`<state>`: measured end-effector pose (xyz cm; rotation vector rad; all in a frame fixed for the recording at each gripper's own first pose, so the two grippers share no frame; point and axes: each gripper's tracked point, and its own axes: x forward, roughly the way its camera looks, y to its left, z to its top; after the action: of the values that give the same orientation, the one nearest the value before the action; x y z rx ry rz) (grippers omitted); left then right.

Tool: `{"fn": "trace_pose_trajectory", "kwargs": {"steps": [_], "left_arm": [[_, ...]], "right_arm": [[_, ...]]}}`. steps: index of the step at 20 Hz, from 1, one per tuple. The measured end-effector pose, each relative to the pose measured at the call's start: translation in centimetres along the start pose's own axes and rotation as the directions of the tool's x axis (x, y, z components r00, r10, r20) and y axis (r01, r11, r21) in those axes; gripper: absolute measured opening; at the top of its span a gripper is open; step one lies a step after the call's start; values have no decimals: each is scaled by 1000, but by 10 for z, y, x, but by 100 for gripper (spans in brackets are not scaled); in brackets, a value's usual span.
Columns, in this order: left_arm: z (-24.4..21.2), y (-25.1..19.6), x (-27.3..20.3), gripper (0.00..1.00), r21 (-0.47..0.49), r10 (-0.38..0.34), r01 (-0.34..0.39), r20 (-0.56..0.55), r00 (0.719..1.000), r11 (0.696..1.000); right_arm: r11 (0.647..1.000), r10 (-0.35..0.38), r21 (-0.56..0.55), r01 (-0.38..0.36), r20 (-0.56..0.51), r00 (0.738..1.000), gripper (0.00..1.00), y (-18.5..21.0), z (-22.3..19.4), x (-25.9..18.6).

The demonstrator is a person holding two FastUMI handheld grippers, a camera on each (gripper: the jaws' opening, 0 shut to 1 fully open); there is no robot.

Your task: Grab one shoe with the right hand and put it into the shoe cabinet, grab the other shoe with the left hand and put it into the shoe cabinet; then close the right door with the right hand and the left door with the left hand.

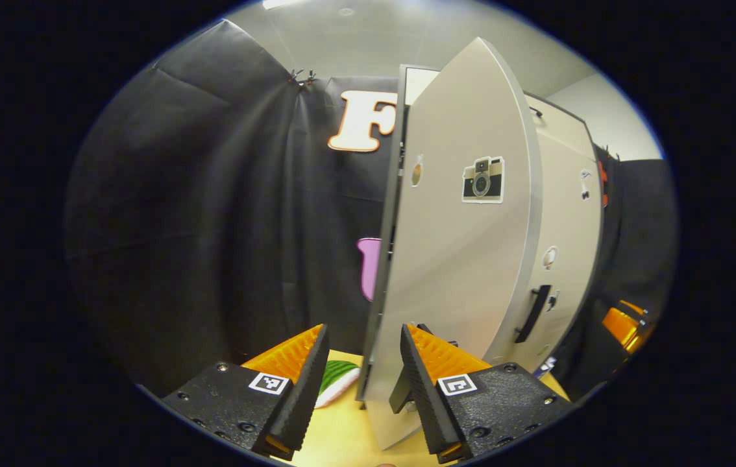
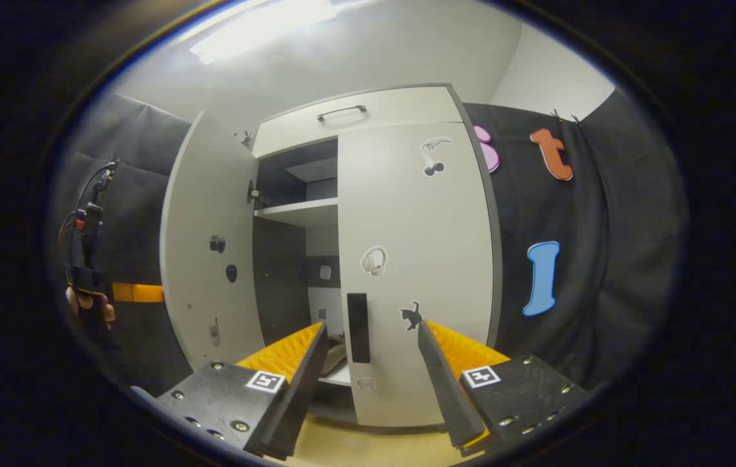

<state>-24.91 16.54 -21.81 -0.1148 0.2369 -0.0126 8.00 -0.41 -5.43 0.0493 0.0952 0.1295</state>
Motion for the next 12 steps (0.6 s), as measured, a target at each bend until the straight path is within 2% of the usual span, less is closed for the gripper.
{"fn": "trace_pose_trajectory", "kwargs": {"steps": [6, 7, 11, 12], "left_arm": [[-21, -70, 21, 70, -25, -155, 154, -39, 987, 988], [-24, -79, 25, 67, -25, -171, 170, -43, 984, 985], [-31, -104, 34, 67, -15, -209, 209, -44, 977, 978], [-32, -107, 35, 70, -13, -215, 215, -48, 975, 977]], "right_arm": [[998, -55, 1, 55, 4, 998, 84, -26, 3, -18], [998, -63, 3, 63, 1, 998, 84, -30, 3, -21], [995, -97, 10, 97, 2, 995, 84, -46, 5, -33], [995, -103, 12, 103, 0, 995, 84, -49, 4, -35]]}}
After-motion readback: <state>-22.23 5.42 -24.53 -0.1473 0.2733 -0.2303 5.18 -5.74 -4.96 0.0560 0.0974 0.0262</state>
